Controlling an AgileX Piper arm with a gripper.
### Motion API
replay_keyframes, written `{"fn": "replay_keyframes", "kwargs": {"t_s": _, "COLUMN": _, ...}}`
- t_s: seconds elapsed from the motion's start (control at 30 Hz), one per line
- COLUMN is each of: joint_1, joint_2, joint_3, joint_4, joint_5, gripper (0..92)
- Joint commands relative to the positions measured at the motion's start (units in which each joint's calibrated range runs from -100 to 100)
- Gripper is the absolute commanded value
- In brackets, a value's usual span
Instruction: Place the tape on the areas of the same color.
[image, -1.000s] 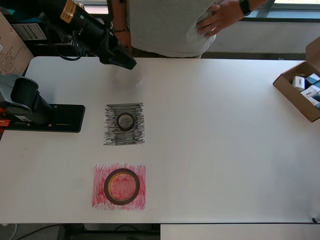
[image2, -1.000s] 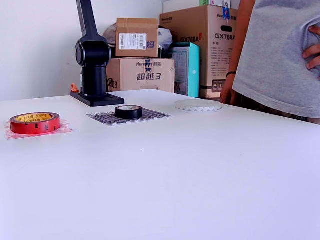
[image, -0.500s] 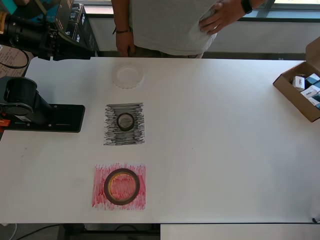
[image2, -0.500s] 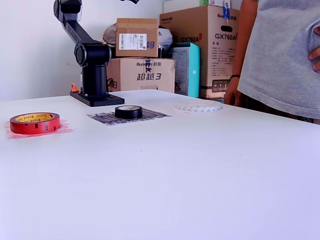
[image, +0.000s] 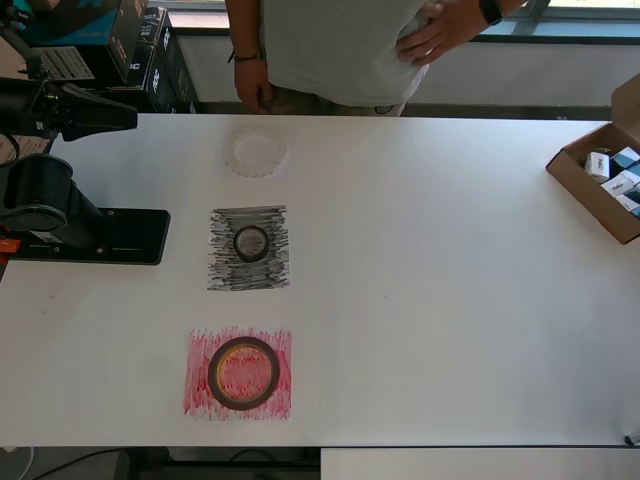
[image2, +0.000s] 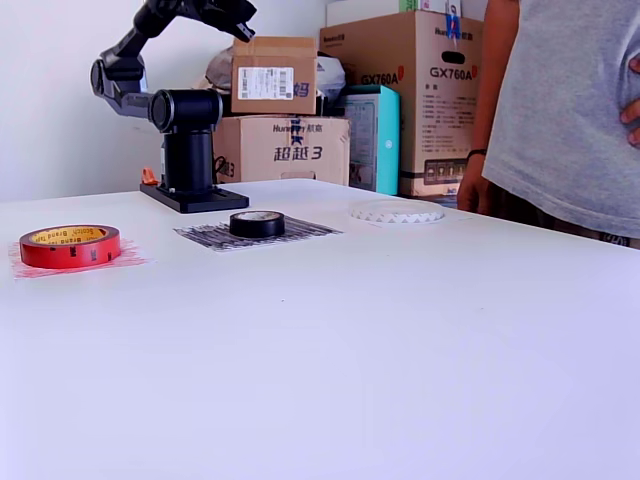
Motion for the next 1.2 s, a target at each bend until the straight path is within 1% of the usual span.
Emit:
{"fn": "replay_keyframes", "kwargs": {"t_s": 0.0, "joint_1": 0.41, "joint_2": -10.03, "joint_3": 8.25, "joint_4": -7.02, "joint_5": -0.26, "gripper": 0.0}}
{"fn": "replay_keyframes", "kwargs": {"t_s": 0.07, "joint_1": 0.26, "joint_2": -9.93, "joint_3": 9.97, "joint_4": -10.08, "joint_5": -0.35, "gripper": 0.0}}
{"fn": "replay_keyframes", "kwargs": {"t_s": 0.3, "joint_1": 0.34, "joint_2": -9.93, "joint_3": 14.61, "joint_4": -16.36, "joint_5": -0.51, "gripper": 0.0}}
{"fn": "replay_keyframes", "kwargs": {"t_s": 0.5, "joint_1": 0.41, "joint_2": -9.93, "joint_3": 20.79, "joint_4": -24.33, "joint_5": -3.05, "gripper": 0.0}}
{"fn": "replay_keyframes", "kwargs": {"t_s": 0.67, "joint_1": 0.26, "joint_2": -10.03, "joint_3": 22.88, "joint_4": -27.47, "joint_5": -3.13, "gripper": 0.0}}
{"fn": "replay_keyframes", "kwargs": {"t_s": 0.8, "joint_1": -0.14, "joint_2": -10.03, "joint_3": 26.97, "joint_4": -32.99, "joint_5": -5.67, "gripper": 0.0}}
{"fn": "replay_keyframes", "kwargs": {"t_s": 0.97, "joint_1": 0.41, "joint_2": -10.03, "joint_3": 27.06, "joint_4": -33.07, "joint_5": -5.09, "gripper": 0.0}}
{"fn": "replay_keyframes", "kwargs": {"t_s": 1.1, "joint_1": 0.41, "joint_2": -10.03, "joint_3": 27.06, "joint_4": -27.13, "joint_5": -5.34, "gripper": 0.0}}
{"fn": "replay_keyframes", "kwargs": {"t_s": 1.17, "joint_1": 0.41, "joint_2": -10.03, "joint_3": 27.06, "joint_4": -25.78, "joint_5": -5.01, "gripper": 0.1}}
